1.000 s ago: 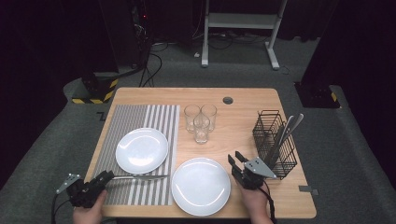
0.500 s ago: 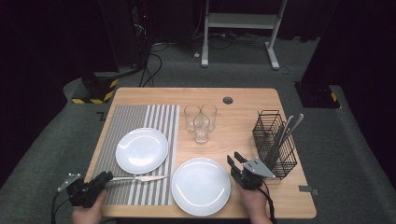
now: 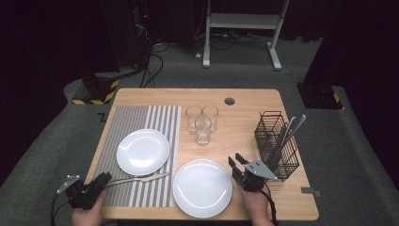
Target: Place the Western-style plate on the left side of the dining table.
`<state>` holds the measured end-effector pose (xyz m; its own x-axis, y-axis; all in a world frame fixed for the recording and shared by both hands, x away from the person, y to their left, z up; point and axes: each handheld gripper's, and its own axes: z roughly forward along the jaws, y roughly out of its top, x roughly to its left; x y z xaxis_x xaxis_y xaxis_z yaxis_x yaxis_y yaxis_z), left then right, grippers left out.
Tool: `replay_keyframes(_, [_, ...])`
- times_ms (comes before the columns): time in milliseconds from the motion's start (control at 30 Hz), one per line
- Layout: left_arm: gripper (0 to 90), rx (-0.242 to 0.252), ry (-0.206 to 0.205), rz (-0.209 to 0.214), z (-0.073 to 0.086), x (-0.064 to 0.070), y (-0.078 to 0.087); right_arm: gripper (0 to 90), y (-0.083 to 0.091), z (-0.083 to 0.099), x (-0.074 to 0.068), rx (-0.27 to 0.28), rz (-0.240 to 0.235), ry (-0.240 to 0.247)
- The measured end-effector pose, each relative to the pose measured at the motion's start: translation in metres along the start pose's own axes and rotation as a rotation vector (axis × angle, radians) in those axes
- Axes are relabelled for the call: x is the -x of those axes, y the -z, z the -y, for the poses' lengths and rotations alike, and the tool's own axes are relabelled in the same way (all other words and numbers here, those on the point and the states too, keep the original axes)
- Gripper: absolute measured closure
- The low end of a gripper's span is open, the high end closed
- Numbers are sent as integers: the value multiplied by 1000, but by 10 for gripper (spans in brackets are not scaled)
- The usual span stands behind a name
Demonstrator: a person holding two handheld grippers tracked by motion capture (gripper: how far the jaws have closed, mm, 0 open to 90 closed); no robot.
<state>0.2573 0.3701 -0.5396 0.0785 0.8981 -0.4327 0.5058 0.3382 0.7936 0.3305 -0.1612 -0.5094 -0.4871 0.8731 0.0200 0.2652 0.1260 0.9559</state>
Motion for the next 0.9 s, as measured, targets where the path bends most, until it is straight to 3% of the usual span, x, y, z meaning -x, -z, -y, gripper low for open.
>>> replay_keyframes(200, [677, -37, -55, -17, 1, 8, -3, 644, 0, 0, 0, -4, -2, -1])
replay_keyframes(400, [678, -96, -102, -63, 3, 13, -7, 644, -1, 1, -2, -8, -10, -2])
replay_keyframes(567, [675, -120, -117, -87, 4, 14, -7, 644, -1, 1, -2, -8, -13, -5])
replay_keyframes(733, [668, -98, -114, -102, 3, 14, 3, 644, 0, 1, -1, -5, -13, -4])
replay_keyframes(767, [636, -99, -128, -127, 4, 14, 5, 644, 0, 1, -1, -5, -12, -6])
replay_keyframes(900, [586, -115, -109, -135, 6, 11, 8, 644, 1, 1, -1, -3, -13, -7])
